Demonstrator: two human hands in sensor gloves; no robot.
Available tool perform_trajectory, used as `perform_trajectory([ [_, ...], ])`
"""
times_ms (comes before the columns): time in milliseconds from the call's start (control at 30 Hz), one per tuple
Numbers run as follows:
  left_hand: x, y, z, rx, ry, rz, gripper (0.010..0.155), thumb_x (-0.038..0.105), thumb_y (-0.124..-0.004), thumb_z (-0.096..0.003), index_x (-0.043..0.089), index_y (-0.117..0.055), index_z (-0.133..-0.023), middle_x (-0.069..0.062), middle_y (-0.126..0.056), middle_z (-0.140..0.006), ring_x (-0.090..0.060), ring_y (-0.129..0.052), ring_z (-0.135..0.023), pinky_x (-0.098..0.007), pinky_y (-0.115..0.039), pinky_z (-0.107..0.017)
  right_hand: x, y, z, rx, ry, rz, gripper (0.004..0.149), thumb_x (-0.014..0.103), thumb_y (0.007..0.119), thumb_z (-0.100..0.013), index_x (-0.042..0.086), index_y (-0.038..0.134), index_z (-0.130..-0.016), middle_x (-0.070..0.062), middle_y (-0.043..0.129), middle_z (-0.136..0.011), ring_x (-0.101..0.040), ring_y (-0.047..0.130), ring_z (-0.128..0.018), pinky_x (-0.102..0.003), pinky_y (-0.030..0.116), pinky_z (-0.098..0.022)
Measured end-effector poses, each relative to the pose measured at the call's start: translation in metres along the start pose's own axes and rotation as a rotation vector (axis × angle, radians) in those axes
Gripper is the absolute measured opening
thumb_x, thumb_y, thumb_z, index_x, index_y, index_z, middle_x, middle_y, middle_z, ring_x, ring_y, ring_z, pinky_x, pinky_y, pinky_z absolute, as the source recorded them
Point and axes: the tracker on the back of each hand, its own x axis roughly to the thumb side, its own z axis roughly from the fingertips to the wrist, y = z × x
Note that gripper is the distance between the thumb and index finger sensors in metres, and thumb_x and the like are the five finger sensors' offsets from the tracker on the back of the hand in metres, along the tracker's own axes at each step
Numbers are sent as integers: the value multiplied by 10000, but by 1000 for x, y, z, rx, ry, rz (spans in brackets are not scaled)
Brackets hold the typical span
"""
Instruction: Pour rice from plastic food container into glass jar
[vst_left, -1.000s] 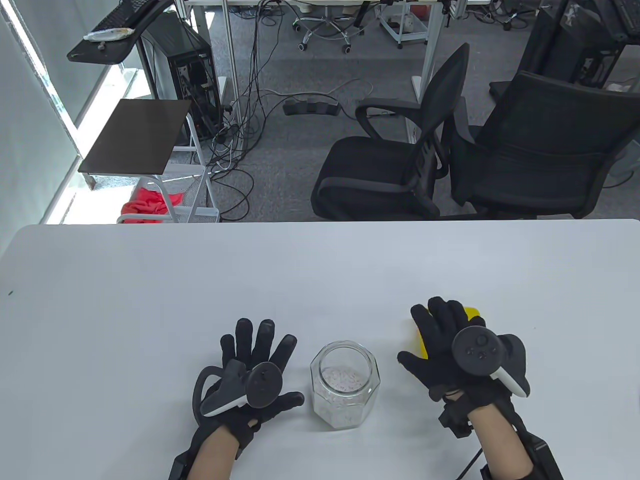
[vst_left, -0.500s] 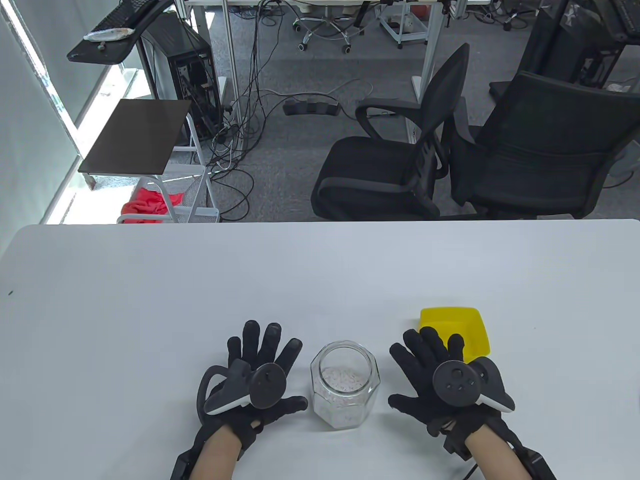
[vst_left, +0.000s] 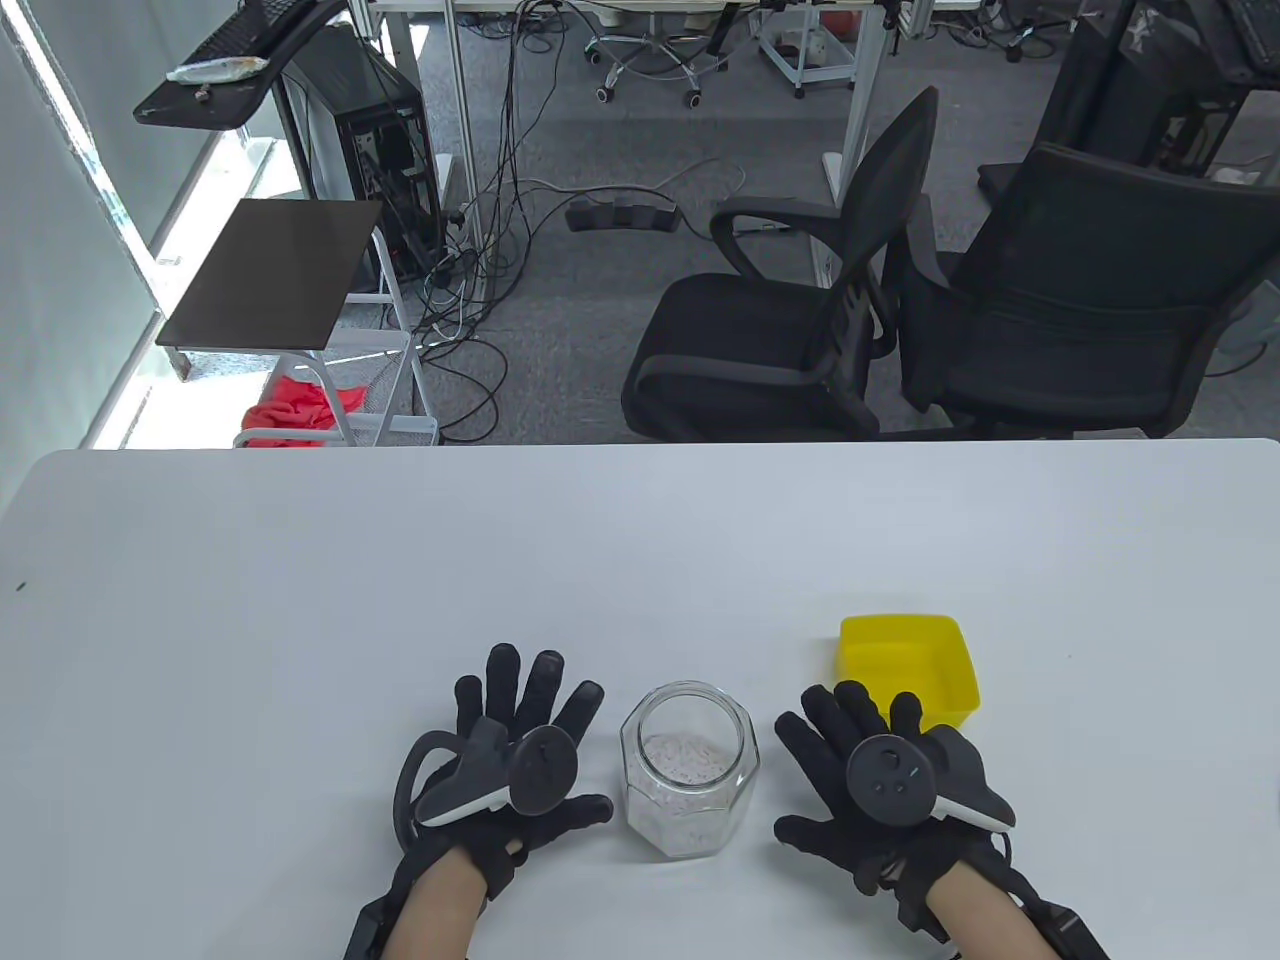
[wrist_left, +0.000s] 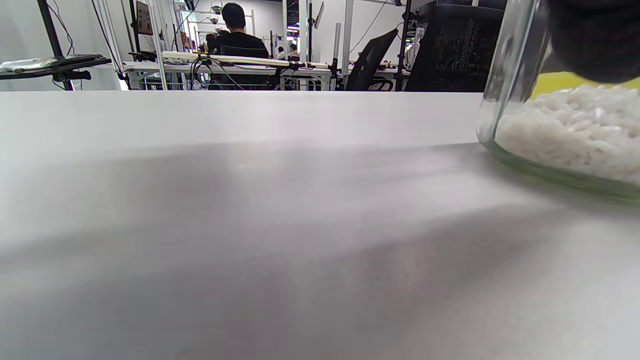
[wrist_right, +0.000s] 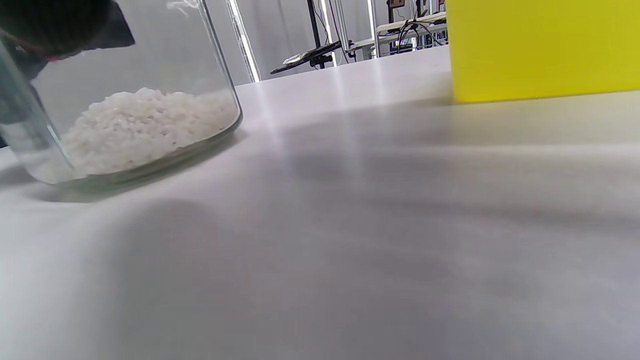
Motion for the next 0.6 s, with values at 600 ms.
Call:
perform_trajectory([
  [600,8,-2,-1,-5,-30,-8,1036,841,-626,-462,353,-62,-1181,-107,132,-1122,-556,150,-986,-735,-120,-689,7,-2,9,-59,5,18,897,694,708,-418,268,322,-1107,-109,167,-1159,-439,90,-1065,-752,23,-577],
])
